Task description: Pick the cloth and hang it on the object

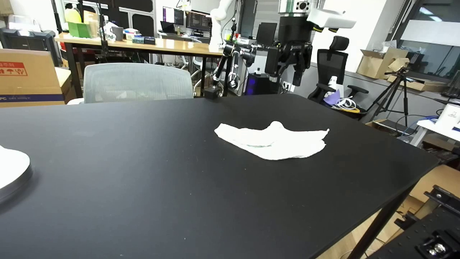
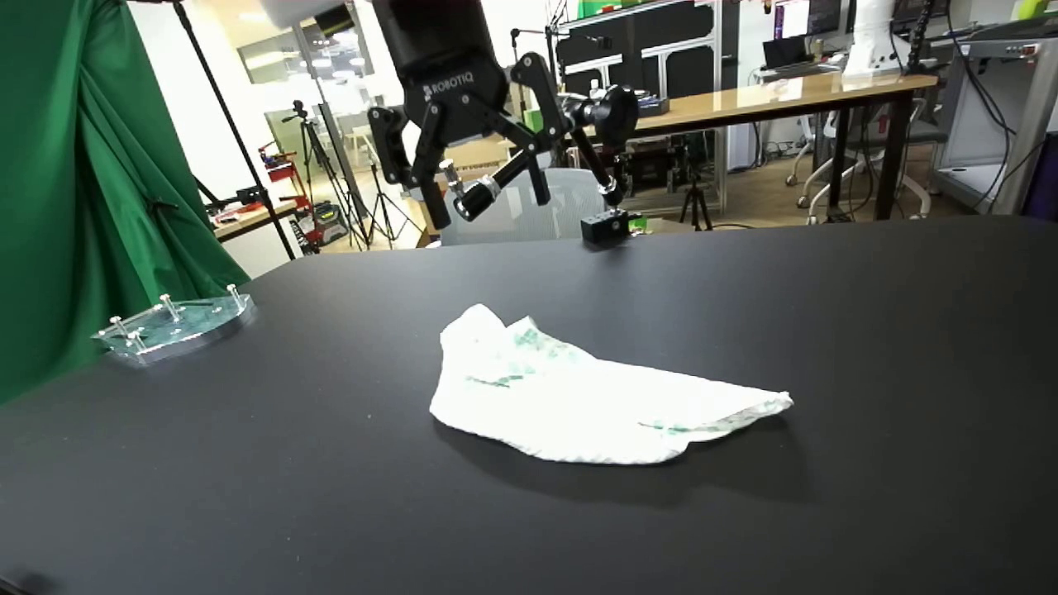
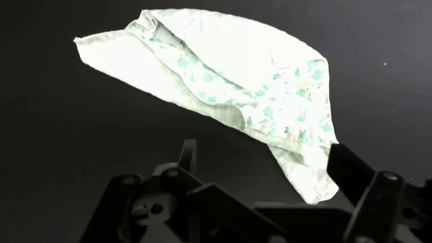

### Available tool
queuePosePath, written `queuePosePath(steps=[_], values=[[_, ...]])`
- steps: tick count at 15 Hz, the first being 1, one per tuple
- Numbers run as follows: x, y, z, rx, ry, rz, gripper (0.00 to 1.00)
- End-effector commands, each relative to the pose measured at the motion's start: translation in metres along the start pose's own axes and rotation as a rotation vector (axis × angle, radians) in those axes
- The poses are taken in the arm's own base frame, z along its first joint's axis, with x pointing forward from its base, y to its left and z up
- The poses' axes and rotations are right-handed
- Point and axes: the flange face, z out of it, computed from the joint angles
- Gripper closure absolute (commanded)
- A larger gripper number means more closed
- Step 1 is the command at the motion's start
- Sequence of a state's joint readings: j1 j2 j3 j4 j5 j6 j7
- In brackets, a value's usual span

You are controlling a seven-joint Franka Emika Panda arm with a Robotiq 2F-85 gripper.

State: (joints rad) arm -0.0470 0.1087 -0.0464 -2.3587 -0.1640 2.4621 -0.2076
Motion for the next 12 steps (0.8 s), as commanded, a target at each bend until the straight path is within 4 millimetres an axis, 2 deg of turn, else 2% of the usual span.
queuePosePath(steps=[1, 4, 5, 7, 9, 12], values=[[-0.004, -0.004, 0.018, -0.033, 0.058, -0.007, 0.00], [-0.008, -0.005, 0.040, -0.043, 0.048, -0.003, 0.00], [-0.005, -0.007, 0.032, -0.026, 0.048, -0.031, 0.00], [-0.006, -0.007, 0.040, -0.022, 0.036, -0.034, 0.00], [-0.005, -0.008, 0.039, -0.023, 0.038, -0.036, 0.00], [-0.004, -0.006, 0.057, -0.047, 0.021, -0.029, 0.00]])
